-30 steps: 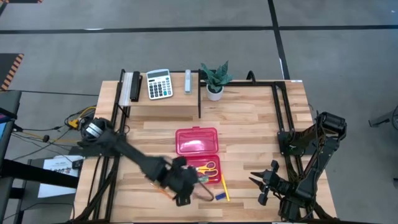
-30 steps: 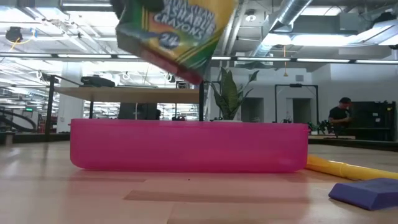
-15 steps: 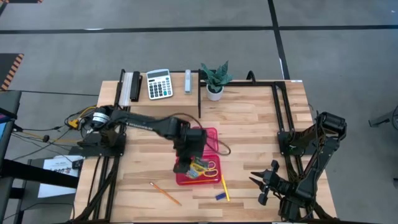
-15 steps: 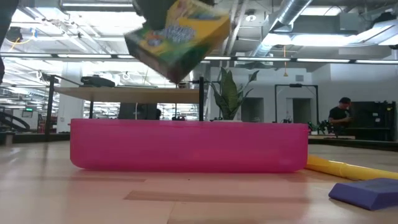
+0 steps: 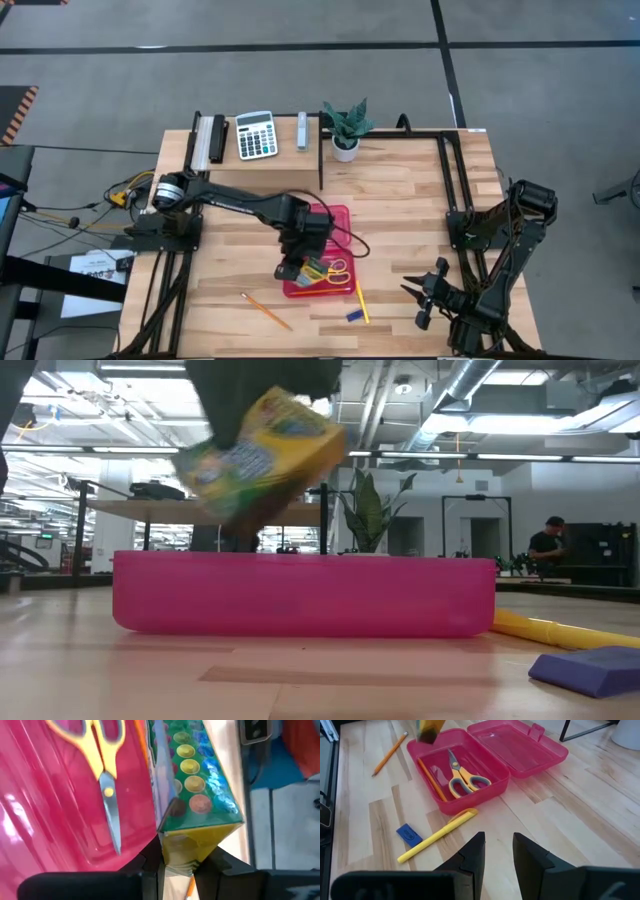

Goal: Pack school essentials
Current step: Put the yellow crayon box into the red supply box

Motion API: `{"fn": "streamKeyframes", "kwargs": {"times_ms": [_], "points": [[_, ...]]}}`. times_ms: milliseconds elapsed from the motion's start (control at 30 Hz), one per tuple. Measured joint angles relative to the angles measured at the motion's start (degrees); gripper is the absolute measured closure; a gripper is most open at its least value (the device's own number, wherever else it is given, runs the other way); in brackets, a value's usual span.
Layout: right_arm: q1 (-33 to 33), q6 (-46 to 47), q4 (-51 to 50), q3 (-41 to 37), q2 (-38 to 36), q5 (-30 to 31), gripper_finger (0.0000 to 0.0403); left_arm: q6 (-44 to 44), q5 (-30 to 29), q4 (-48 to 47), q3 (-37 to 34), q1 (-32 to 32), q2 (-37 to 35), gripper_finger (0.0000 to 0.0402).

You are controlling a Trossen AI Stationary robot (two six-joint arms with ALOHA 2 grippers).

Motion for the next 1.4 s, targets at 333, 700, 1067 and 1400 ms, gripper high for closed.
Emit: {"fn": "streamKeyframes", "kwargs": {"times_ms": [333,700,1067,1400], "points": [[0.0,0.0,0.0,0.0,0.0,-1.0,0.0295,1.4,0.9,-0.2,0.3,-0.1,2.1,0.0338],[0.0,0.0,0.1,0.0,0.1,-1.1,0.0295,2.4,1.6,-0.9,1.7,-0.1,5.5,0.0302],[0.1,0.0,-0.1,0.0,0.1,-1.1,0.0295,3.1,0.7,0.1,1.7,-0.1,5.5,0.0301],[0.1,0.0,0.1,0.0,0.1,-1.1,0.0295,2.2,1.1,1.9,1.7,-0.2,5.5,0.0252]]}}
